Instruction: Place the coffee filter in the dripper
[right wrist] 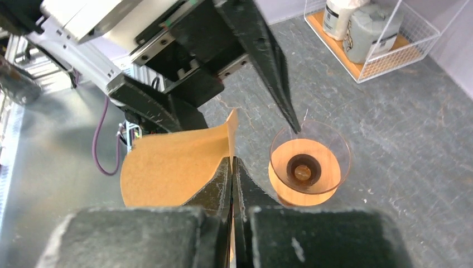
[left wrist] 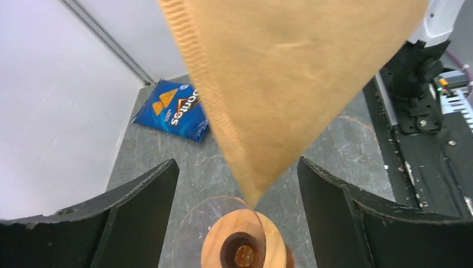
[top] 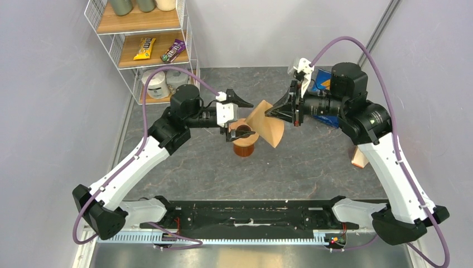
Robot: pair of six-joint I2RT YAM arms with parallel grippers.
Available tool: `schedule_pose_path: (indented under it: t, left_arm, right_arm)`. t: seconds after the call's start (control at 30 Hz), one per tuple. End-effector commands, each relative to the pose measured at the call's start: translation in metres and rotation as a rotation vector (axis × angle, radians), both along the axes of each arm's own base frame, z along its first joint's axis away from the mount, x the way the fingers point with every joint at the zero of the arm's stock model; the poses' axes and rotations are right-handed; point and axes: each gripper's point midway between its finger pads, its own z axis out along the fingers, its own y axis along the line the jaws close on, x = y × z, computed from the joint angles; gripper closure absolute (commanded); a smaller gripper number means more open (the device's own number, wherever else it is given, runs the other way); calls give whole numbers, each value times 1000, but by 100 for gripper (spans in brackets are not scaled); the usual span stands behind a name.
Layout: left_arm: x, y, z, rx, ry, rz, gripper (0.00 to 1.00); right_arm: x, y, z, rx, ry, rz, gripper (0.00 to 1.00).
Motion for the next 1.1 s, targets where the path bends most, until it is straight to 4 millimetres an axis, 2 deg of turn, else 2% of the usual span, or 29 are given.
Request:
schedule_pose_path:
  t: [0.0,0.13,0.23,0.33,0.43,0.53,0.73,0.87,0.9,0.97,1.07]
  left_arm:
    - [10,9,21,-71,-161,78,12]
    - [16,11,19,-58,-239,101,11]
    - [19,10,27,-75,-255,110,10]
    - [18,7,32,-83,-247,101,14]
    - [17,6,36,-87,-233,94,21]
    - [14,5,36,-85,-229,78,34]
    - [7,5,37,-86,-233,49,45]
    - [3,6,36,-66,-224,27,55]
    - [3,7,36,-64,-222,31,53]
    - [4,7,37,-65,-220,43,42]
    - [3,8,37,-63,-219,36,47]
  right_arm:
    - [15,0,27,115,121,-107,100]
    - [28,-2,33,183,257,-174,100]
    - [32,-1,33,212,335,-197,100]
    - [33,0,33,239,388,-204,100]
    - [29,0,32,250,405,-197,100]
    - [27,0,32,253,405,-190,100]
    - [21,1,28,242,410,-157,100]
    - [20,3,24,232,424,-145,100]
    - [20,4,23,229,431,-138,100]
    - [19,4,22,226,431,-133,100]
    - [19,4,22,225,426,-131,100]
